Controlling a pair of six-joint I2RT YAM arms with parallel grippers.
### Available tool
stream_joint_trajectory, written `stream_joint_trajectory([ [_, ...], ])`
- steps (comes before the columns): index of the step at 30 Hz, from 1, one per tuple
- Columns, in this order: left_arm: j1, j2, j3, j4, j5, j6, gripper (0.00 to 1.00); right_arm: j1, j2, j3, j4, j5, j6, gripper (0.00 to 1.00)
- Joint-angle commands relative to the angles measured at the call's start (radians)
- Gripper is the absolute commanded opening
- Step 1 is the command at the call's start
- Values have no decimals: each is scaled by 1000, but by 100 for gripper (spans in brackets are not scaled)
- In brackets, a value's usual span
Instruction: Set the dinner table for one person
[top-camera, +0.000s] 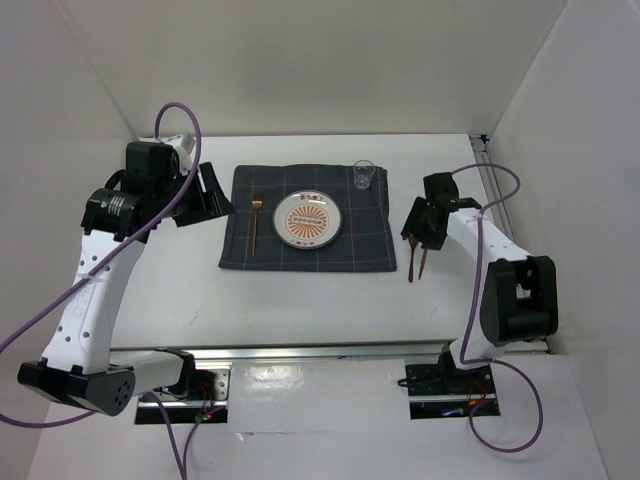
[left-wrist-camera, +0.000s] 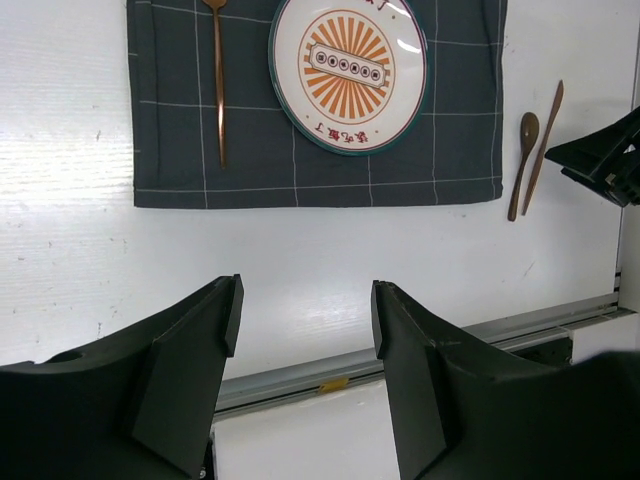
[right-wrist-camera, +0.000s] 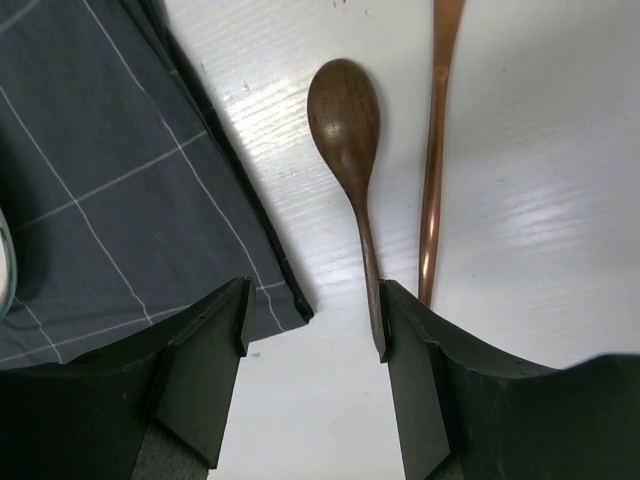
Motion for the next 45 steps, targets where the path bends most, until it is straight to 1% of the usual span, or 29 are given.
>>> stream_joint_trajectory([
  [1, -3, -1, -19, 30, 2, 34, 71, -24, 30, -27, 70, -59, -48, 63],
  [4, -3, -13, -54, 30, 2, 34, 71, -24, 72, -52, 120, -68, -69, 62],
  [8, -3, -23, -85, 41, -7, 34, 72, -24, 147, -61, 153, -24, -79, 60],
  [10, -3, -23, -94, 41, -17, 34, 75, -24, 159, -70, 168, -24, -79, 59],
  [12, -3, -23, -105, 41, -38, 34, 76, -24, 169, -92, 189, -35, -90, 56],
  [14, -3, -23, -116, 41, -56, 34, 78, -24, 191, -92, 199, -35, -90, 50],
  [17, -3, -23, -116, 41, -75, 43, 79, -24, 202, -101, 199, -35, -90, 33],
  [19, -3, -23, -116, 41, -90, 52, 79, -24, 212, -101, 188, -21, -90, 17],
  [20, -3, -23, -116, 41, -99, 61, 79, -24, 199, -90, 188, 5, -90, 3],
  [21, -3, -23, -116, 41, -100, 61, 79, -24, 172, -90, 162, 20, -90, 0],
  [23, -3, -23, -116, 41, -100, 72, 79, -24, 129, -60, 138, 74, -90, 0],
  [24, -3, -23, -116, 41, -100, 72, 79, -10, 82, -47, 116, 89, -90, 0],
  [26, -3, -23, -128, 53, -89, 72, 79, 27, 34, -3, 107, 90, -99, 0],
  [27, -3, -23, -145, 65, -89, 26, 79, 45, 0, 17, 96, 90, -99, 0],
  [28, -3, -33, -168, 84, -89, 6, 79, 68, 0, 42, 96, 90, -99, 0],
  [29, -3, -33, -229, 110, -68, -6, 79, 115, 0, 93, 79, 80, -99, 0],
  [30, -3, -47, -260, 171, -40, -31, 79, 139, 20, 123, 59, 62, -88, 0],
  [32, -3, -47, -309, 199, -31, -40, 80, 203, 67, 208, 48, 42, -79, 0],
  [33, -3, -35, -309, 199, -31, -49, 81, 223, 96, 233, 36, 42, -79, 0],
  [35, -12, 10, -309, 171, -99, -59, 82, 273, 187, 308, 36, 42, -65, 0],
  [37, -21, 60, -300, 141, -132, -46, 83, 295, 277, 351, 36, 33, -54, 0],
  [39, -21, 83, -300, 130, -132, -33, 83, 306, 335, 411, 36, 17, -45, 0],
  [41, -21, 92, -300, 130, -132, -22, 83, 326, 410, 459, 36, 8, -36, 0],
  [44, -21, 82, -309, 130, -95, -11, 83, 335, 474, 479, 36, 8, -25, 0],
  [45, -21, 70, -309, 130, -95, -11, 83, 335, 483, 493, 36, 8, -25, 6],
])
